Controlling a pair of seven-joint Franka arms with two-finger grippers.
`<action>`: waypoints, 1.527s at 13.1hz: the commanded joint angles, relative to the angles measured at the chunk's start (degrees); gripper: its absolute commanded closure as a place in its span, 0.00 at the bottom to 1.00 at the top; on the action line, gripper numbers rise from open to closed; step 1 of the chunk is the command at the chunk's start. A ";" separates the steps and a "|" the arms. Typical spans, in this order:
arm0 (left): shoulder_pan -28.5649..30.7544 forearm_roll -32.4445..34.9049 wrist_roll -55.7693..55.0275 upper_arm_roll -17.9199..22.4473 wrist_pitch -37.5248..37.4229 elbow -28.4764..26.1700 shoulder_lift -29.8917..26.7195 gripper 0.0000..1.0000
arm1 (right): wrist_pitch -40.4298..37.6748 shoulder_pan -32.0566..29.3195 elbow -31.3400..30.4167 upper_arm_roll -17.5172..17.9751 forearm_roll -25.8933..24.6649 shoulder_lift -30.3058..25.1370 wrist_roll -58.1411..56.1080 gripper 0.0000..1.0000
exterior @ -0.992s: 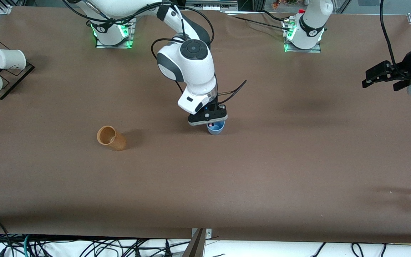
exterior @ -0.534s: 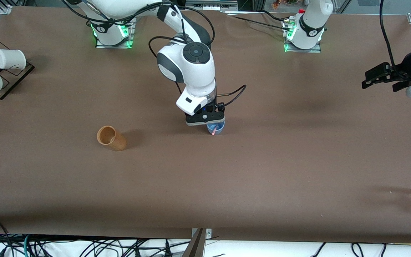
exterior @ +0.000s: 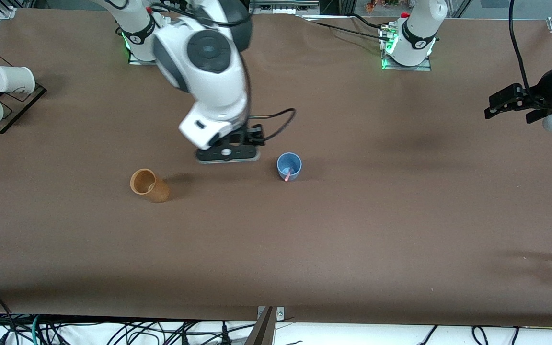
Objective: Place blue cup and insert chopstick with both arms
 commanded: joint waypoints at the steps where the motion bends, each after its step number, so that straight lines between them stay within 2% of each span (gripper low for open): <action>1: -0.25 -0.12 1.27 0.13 -0.38 0.06 -0.27 0.00 | -6.09 -5.82 -0.90 -0.93 5.19 -4.92 -9.66 0.00; 3: -0.25 -0.12 1.18 0.13 -0.38 0.06 -0.27 0.00 | -7.07 -7.76 -7.63 -5.49 9.77 -11.40 -17.65 0.00; 5: -0.25 -0.12 0.92 0.13 -0.38 0.06 -0.27 0.00 | -7.86 -9.09 -14.32 -9.88 10.40 -18.26 -28.19 0.00; 7: -0.25 -0.12 0.92 0.13 -0.38 0.06 -0.27 0.00 | -9.53 -10.93 -21.00 -13.06 12.85 -24.42 -32.69 0.00; 9: -0.25 -0.12 0.92 0.13 -0.38 -0.03 -0.27 0.00 | -9.28 -11.11 -26.02 -16.65 12.95 -28.56 -37.53 0.00; 12: -0.25 -0.12 0.92 0.13 -0.38 -0.03 -0.27 0.00 | -9.53 -11.11 -27.19 -19.74 12.77 -29.81 -43.25 0.00; 20: -0.17 -0.12 1.00 0.13 -0.38 -0.03 -0.27 0.00 | -9.80 -11.29 -23.84 -21.15 12.59 -27.61 -42.91 0.00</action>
